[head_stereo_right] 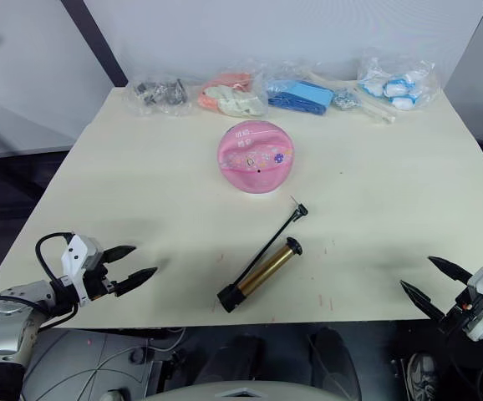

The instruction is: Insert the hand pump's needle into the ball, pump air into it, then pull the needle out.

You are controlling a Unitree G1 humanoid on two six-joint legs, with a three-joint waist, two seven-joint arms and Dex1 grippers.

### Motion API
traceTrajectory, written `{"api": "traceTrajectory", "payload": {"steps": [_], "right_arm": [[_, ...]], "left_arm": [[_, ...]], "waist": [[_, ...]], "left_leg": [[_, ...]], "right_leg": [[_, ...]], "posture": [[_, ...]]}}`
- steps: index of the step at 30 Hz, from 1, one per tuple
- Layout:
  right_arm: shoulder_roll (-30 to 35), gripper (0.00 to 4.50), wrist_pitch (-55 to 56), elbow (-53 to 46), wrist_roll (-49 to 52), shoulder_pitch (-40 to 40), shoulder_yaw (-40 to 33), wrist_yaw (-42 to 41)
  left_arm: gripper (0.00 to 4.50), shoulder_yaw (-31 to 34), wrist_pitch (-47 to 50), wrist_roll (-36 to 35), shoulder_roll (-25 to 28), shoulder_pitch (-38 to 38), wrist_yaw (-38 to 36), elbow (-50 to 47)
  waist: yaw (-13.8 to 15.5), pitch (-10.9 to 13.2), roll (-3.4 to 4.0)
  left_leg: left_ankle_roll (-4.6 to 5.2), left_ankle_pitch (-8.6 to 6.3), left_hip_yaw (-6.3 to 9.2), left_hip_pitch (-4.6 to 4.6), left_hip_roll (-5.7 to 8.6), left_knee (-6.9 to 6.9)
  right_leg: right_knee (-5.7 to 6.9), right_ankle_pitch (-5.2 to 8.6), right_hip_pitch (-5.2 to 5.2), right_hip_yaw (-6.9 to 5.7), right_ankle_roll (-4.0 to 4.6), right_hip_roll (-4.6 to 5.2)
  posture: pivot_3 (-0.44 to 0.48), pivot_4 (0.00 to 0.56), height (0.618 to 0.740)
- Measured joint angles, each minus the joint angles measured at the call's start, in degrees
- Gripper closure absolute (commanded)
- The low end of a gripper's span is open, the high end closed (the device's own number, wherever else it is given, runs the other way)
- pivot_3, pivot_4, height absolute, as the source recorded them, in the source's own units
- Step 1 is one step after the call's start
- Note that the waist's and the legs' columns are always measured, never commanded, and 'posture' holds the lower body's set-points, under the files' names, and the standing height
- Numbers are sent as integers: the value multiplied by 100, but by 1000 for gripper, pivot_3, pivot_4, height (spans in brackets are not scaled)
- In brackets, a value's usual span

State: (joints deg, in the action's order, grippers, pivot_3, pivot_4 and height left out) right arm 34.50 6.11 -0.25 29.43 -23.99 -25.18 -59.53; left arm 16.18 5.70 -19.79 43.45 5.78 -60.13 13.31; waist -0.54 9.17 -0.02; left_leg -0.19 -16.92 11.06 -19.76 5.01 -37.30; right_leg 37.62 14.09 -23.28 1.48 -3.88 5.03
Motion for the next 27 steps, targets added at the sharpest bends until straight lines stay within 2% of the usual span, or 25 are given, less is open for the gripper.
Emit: {"api": "traceTrajectory", "payload": {"steps": [16,20,27], "right_arm": [[35,74,-300,-417,57,93,-1,31],[34,74,-300,-488,188,55,-1,-145],[34,74,-301,-687,504,34,-2,-584]], "left_arm": [[0,1,118,-12,1,121,65,-219],[0,-11,309,-70,-52,113,164,-617],[0,-418,877,-115,-269,-83,414,-1478]], "waist": [[3,1,-2],[3,2,-2],[11,4,-5]], "left_leg": [[0,0,-3,-1,-3,1],[0,0,-5,-1,-4,0],[0,0,-6,-2,-4,0]], "right_leg": [[0,-1,-2,3,1,-1],[0,-1,-3,5,1,-1],[0,-1,-3,5,0,-2]], "posture": [[0,150,740],[0,150,740],[0,150,740]]}}
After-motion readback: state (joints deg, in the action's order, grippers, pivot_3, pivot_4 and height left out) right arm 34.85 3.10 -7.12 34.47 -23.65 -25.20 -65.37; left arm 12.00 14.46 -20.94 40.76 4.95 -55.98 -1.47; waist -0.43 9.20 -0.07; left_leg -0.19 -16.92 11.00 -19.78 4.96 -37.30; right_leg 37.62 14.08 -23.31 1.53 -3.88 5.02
